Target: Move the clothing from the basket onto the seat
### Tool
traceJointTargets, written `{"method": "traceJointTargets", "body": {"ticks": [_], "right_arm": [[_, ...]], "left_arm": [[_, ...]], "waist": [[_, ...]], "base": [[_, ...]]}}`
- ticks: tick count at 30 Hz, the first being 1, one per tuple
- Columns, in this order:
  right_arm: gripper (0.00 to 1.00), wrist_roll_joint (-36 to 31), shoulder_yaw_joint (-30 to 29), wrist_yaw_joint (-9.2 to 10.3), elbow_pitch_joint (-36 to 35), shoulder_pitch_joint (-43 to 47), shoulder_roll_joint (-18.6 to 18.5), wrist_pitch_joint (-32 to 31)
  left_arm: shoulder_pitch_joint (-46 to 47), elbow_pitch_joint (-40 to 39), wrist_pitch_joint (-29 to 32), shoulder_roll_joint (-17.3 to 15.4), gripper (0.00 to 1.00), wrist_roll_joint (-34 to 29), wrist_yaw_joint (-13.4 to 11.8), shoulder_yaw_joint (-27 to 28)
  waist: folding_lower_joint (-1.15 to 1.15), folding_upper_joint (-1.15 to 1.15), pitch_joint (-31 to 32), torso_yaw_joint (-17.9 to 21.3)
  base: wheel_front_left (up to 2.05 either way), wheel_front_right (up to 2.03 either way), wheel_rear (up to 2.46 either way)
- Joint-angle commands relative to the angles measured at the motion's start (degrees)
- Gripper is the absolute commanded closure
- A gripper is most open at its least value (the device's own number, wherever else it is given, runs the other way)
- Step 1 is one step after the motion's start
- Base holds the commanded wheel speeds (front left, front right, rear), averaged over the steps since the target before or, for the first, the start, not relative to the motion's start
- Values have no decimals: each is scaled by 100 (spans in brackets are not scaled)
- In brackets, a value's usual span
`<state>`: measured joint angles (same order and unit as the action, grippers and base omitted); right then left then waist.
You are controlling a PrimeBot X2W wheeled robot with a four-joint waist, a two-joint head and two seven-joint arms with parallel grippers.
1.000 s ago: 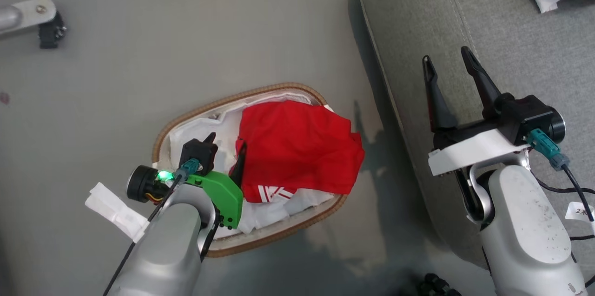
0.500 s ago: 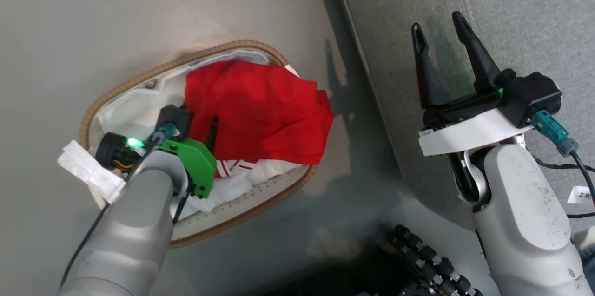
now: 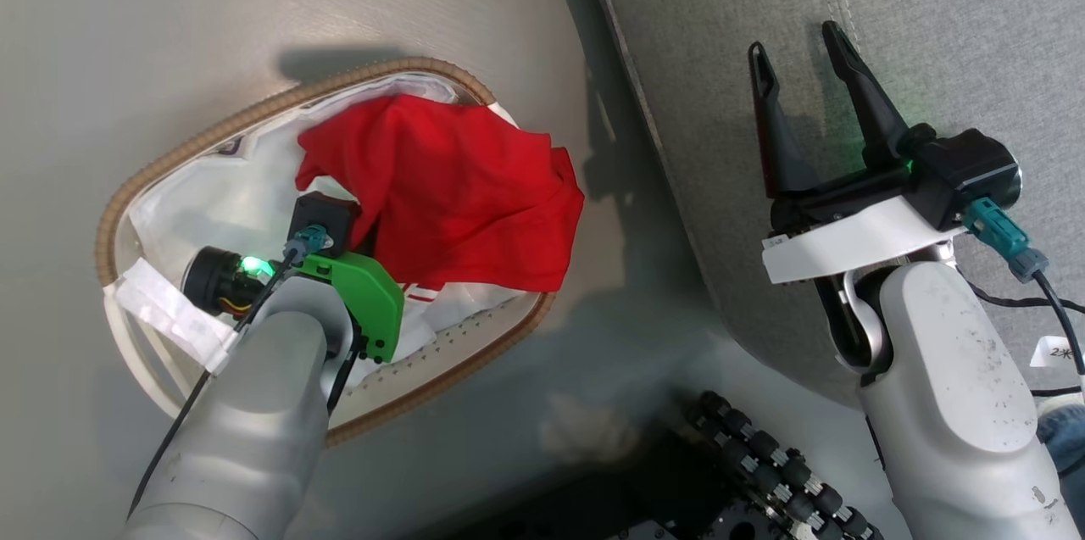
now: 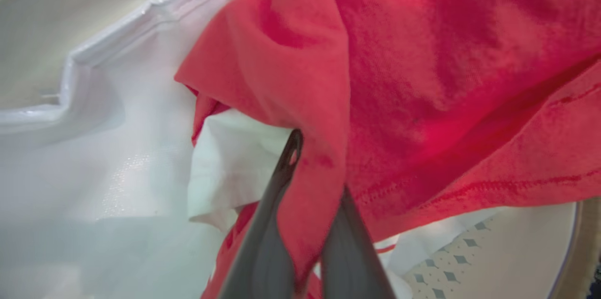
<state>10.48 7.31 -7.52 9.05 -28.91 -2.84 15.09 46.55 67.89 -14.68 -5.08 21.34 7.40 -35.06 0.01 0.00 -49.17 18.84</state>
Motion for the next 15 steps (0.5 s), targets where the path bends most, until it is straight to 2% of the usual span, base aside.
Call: {"method": "traceJointTargets", "body": {"ticks": [1,7,15], "right_arm": [[0,-102,-21,6,53,-48,-12,12],[0,-296,-112,6,230,123,-12,12],[0,-609,-313,7,523,464,-14,12]], "left_arm": [[-80,-37,-33,-3,100,83,13,-5],[-249,-329,-53,26,100,245,13,-83],[-729,-1198,-47,-213,100,187,13,-70]], "waist": [[-1,0,181,-115],[-1,0,729,-300],[-1,0,1836,-564]], "base": [[0,0,0],[0,0,0],[0,0,0]]}}
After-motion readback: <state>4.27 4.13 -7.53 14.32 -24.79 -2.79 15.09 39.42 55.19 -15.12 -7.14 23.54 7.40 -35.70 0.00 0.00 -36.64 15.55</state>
